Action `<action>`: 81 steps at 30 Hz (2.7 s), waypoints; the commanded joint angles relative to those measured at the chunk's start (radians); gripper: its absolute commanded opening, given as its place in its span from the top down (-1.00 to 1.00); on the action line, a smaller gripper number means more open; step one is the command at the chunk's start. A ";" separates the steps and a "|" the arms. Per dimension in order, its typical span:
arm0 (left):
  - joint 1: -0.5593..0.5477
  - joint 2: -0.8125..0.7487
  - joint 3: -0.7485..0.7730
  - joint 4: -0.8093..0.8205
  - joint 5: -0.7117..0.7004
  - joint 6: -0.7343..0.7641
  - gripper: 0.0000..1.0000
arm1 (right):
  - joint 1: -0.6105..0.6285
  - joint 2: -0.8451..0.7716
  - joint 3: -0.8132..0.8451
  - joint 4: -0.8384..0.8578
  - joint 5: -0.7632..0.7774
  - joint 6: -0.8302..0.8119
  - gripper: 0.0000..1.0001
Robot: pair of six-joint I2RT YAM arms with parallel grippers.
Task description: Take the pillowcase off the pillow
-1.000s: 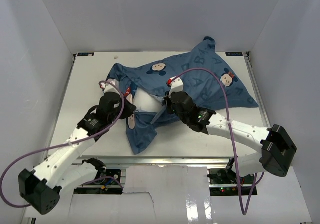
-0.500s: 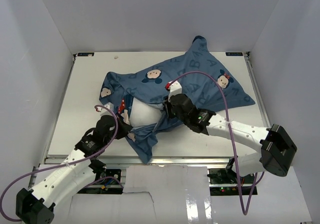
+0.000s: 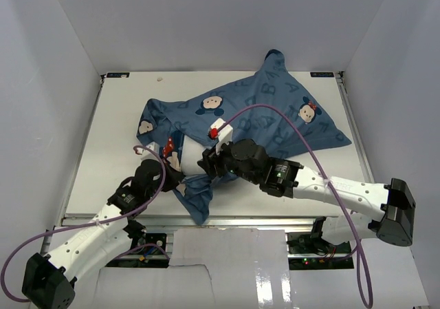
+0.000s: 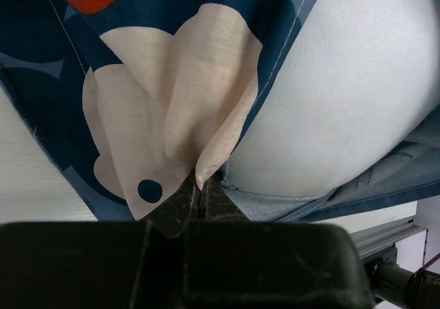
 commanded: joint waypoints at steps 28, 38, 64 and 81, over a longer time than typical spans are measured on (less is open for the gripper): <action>-0.001 -0.203 -0.001 -0.136 -0.169 -0.006 1.00 | -0.148 0.531 0.252 -0.097 0.283 0.180 0.85; -0.001 -0.019 -0.096 0.035 -0.161 -0.015 1.00 | -0.304 0.247 0.272 0.034 -0.076 0.171 0.85; 0.060 0.577 0.156 0.264 -0.153 0.040 -0.08 | -0.311 -0.238 -0.300 0.118 -0.332 0.148 0.85; 0.023 0.349 0.354 0.054 0.130 0.300 -0.68 | -0.324 -0.183 -0.133 0.035 -0.257 0.098 0.85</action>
